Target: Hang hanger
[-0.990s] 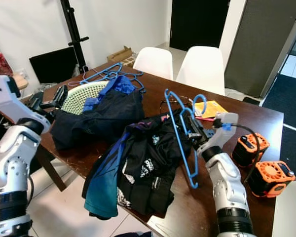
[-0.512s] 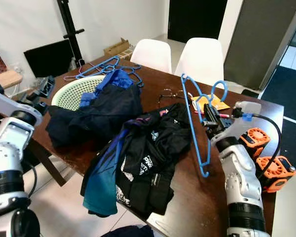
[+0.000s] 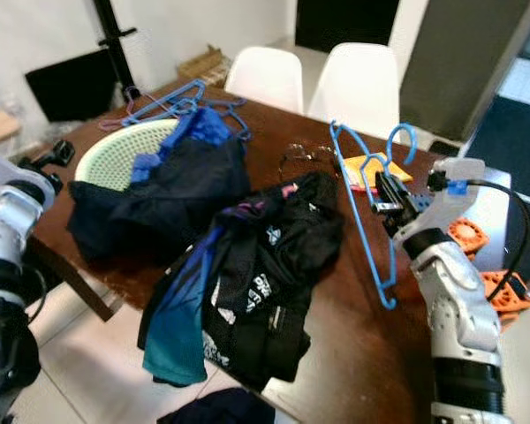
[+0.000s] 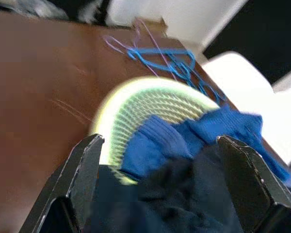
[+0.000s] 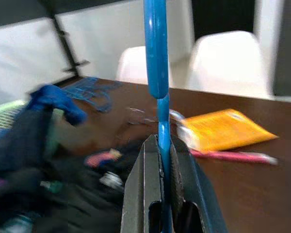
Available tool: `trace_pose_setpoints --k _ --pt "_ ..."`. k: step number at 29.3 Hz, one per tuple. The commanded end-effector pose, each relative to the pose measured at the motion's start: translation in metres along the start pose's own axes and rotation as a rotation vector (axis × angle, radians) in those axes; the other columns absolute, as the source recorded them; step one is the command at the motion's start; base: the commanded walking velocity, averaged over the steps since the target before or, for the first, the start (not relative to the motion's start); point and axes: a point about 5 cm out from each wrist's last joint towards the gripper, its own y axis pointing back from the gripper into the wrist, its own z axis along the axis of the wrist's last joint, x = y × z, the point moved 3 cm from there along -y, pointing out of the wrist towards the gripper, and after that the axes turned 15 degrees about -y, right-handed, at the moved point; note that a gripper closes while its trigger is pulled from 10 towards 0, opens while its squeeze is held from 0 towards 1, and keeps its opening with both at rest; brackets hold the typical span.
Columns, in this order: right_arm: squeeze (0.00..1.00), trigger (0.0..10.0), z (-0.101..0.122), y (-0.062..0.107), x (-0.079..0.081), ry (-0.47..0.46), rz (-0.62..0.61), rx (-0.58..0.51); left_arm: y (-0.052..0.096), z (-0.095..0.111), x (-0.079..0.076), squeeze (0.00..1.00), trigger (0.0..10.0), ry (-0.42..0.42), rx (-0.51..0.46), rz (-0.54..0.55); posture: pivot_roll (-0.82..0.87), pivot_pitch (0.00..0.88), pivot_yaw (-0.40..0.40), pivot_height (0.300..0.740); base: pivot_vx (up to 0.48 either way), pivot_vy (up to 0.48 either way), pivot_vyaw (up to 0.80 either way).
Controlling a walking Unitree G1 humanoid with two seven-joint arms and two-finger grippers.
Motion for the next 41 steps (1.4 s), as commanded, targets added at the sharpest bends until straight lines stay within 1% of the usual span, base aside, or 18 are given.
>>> trace_pose_setpoints --k 1,4,7,11,12,13,17,18,20,21,23,25,29,30,34,37,40,41 --pt "0.0 10.0 0.006 0.004 0.0 0.018 0.0 -0.01 -0.001 -0.002 0.0 0.0 10.0 -0.008 0.015 0.017 -0.09 0.149 -0.016 0.74 0.0 0.0 0.0" --pt "0.0 10.0 0.005 0.008 0.002 0.02 0.0 0.005 -0.001 -0.001 0.016 0.0 10.0 -0.066 0.025 0.111 -0.11 0.155 -0.017 0.74 0.0 0.0 0.0" --pt "0.0 10.0 0.001 0.012 0.001 0.023 -0.016 0.027 -0.002 -0.005 0.023 0.0 10.0 -0.049 0.061 0.143 -0.12 0.169 -0.021 0.74 0.0 0.0 0.0" --pt "0.0 10.0 -0.002 0.015 0.003 0.043 -0.02 0.054 -0.003 -0.015 0.024 0.0 10.0 -0.02 0.126 0.139 -0.13 0.172 -0.024 0.74 0.0 0.0 0.0" --pt "0.0 10.0 -0.002 0.017 0.003 0.051 -0.026 0.065 -0.002 -0.024 0.023 0.0 10.0 -0.021 0.179 0.129 -0.14 0.174 -0.021 0.74 0.0 0.0 0.0" --pt "0.0 10.0 -0.001 0.019 0.001 0.055 -0.035 0.068 -0.001 -0.035 0.019 0.0 10.0 -0.023 0.238 0.103 -0.14 0.172 -0.023 0.74 0.0 0.0 0.0" --pt "0.0 10.0 0.002 0.02 -0.001 0.06 -0.049 0.065 0.001 -0.048 0.011 0.0 10.0 -0.052 0.303 0.048 -0.14 0.168 -0.019 0.74 0.0 0.0 0.0" --pt "0.0 10.0 0.004 0.019 -0.001 0.059 -0.052 0.06 0.001 -0.05 0.003 0.0 10.0 -0.067 0.314 -0.002 -0.14 0.164 -0.016 0.74 0.0 0.0 0.0" --pt "0.0 10.0 0.006 0.018 0.001 0.052 -0.053 0.055 0.0 -0.048 -0.007 0.0 10.0 -0.093 0.314 -0.07 -0.14 0.162 -0.014 0.74 0.0 0.0 0.0" --pt "0.0 10.0 0.006 0.018 0.001 0.052 -0.053 0.055 0.0 -0.048 -0.007 0.0 10.0 -0.093 0.314 -0.07 -0.14 0.162 -0.014 0.74 0.0 0.0 0.0" --pt "0.0 10.0 0.006 0.015 0.003 0.053 -0.052 0.055 -0.002 -0.041 -0.02 0.0 10.0 -0.171 0.315 -0.149 -0.12 0.173 -0.012 0.74 0.0 0.0 0.0" --pt "0.0 10.0 0.006 0.015 0.003 0.053 -0.052 0.055 -0.002 -0.041 -0.02 0.0 10.0 -0.171 0.315 -0.149 -0.12 0.173 -0.012 0.74 0.0 0.0 0.0" --pt "0.0 10.0 0.006 0.014 0.004 0.053 -0.054 0.055 -0.002 -0.039 -0.031 0.0 10.0 -0.216 0.337 -0.213 -0.12 0.181 -0.009 0.74 0.0 0.0 0.0" --pt "0.0 10.0 0.007 0.015 0.004 0.056 -0.06 0.051 0.0 -0.042 -0.038 0.0 10.0 -0.245 0.381 -0.268 -0.11 0.16 0.0 0.74 0.0 0.0 0.0" --pt "0.0 10.0 0.008 0.015 0.003 0.057 -0.063 0.05 0.001 -0.04 -0.044 0.0 10.0 -0.25 0.384 -0.297 -0.1 0.165 -0.004 0.74 0.0 0.0 0.0" --pt "0.0 10.0 0.004 0.017 0.002 0.057 -0.067 0.063 0.001 -0.022 -0.061 0.0 10.0 -0.221 0.345 -0.372 -0.1 0.17 -0.005 0.74 0.0 0.0 0.0" --pt "0.0 10.0 0.003 0.017 0.002 0.054 -0.07 0.064 0.001 -0.01 -0.067 0.0 10.0 -0.222 0.309 -0.387 -0.1 0.175 -0.004 0.74 0.0 0.0 0.0" --pt "0.0 10.0 0.003 0.016 0.002 0.052 -0.067 0.067 0.0 0.004 -0.072 0.0 10.0 -0.229 0.266 -0.402 -0.1 0.175 -0.004 0.74 0.0 0.0 0.0"
